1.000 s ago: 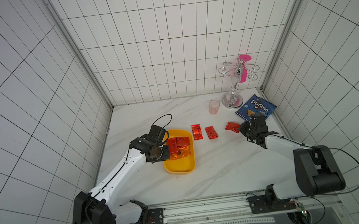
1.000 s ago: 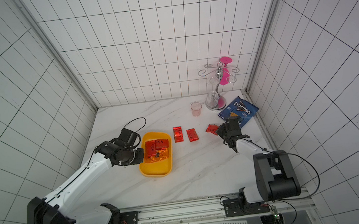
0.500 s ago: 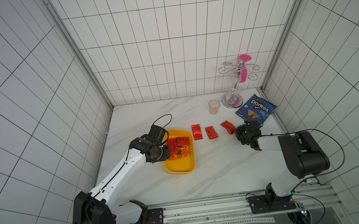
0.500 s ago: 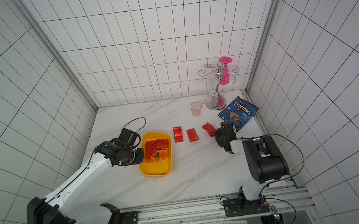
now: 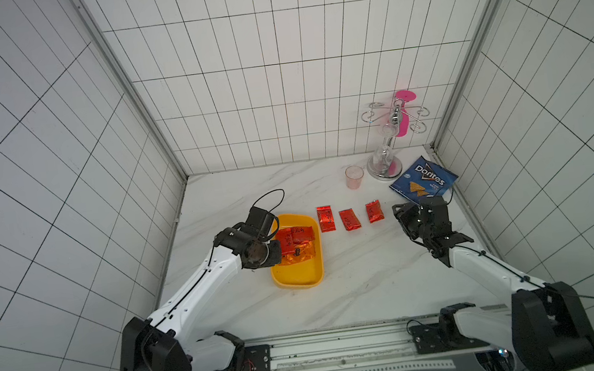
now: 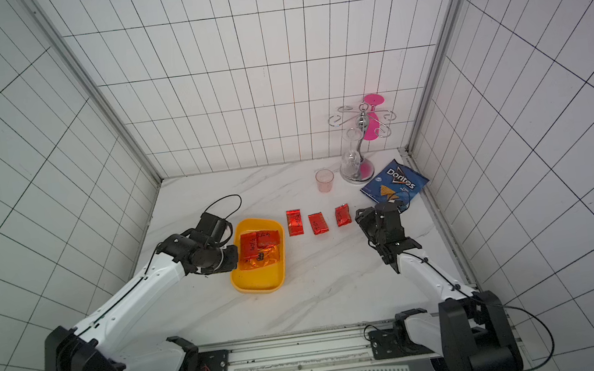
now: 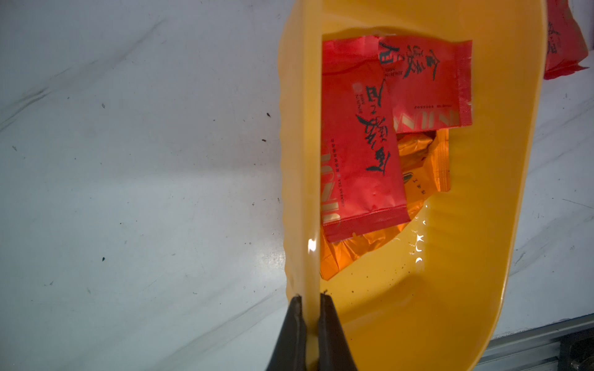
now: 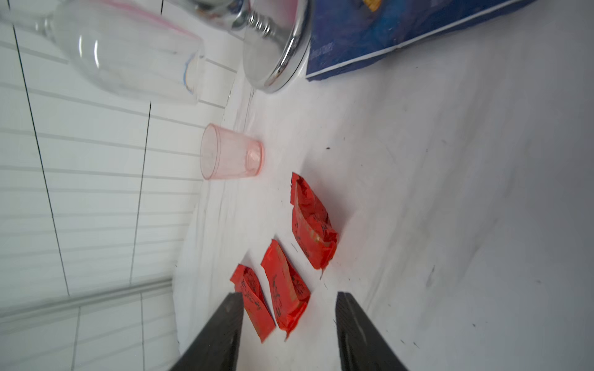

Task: Take the tea bags out of the storage box
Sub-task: Place the tea bag at the center of the board, then pick up the tea bag from the storage box.

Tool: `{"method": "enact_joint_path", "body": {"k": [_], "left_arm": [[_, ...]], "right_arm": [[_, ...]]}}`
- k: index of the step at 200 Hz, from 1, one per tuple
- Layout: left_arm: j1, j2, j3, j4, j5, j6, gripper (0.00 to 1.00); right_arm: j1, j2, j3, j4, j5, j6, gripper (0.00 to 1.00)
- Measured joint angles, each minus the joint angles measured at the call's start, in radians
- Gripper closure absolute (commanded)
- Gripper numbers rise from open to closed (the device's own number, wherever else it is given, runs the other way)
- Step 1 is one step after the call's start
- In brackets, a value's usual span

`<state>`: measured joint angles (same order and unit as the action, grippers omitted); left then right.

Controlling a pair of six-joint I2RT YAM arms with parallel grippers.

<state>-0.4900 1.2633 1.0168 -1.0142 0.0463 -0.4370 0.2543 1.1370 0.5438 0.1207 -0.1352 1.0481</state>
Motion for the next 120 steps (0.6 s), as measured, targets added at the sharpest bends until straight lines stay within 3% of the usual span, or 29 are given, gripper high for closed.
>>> {"method": "enact_joint_path", "body": {"k": [54,82,120], "left_arm": [[0.0,-0.012,0.0,0.0,0.014,0.0,1.0],[-0.002,-0.015,0.0,0.0,0.018,0.0,1.0],[-0.003,-0.015,0.0,0.0,0.022,0.0,1.0]], "right_arm": [[0.285,0.122,0.232,-0.102,-0.258,-0.5,0.59],[0.452,0.282,0.396,-0.169,-0.315,-0.732,0.52],[0.6,0.459,0.542,-0.247,-0.312,-0.826,0.51]]}}
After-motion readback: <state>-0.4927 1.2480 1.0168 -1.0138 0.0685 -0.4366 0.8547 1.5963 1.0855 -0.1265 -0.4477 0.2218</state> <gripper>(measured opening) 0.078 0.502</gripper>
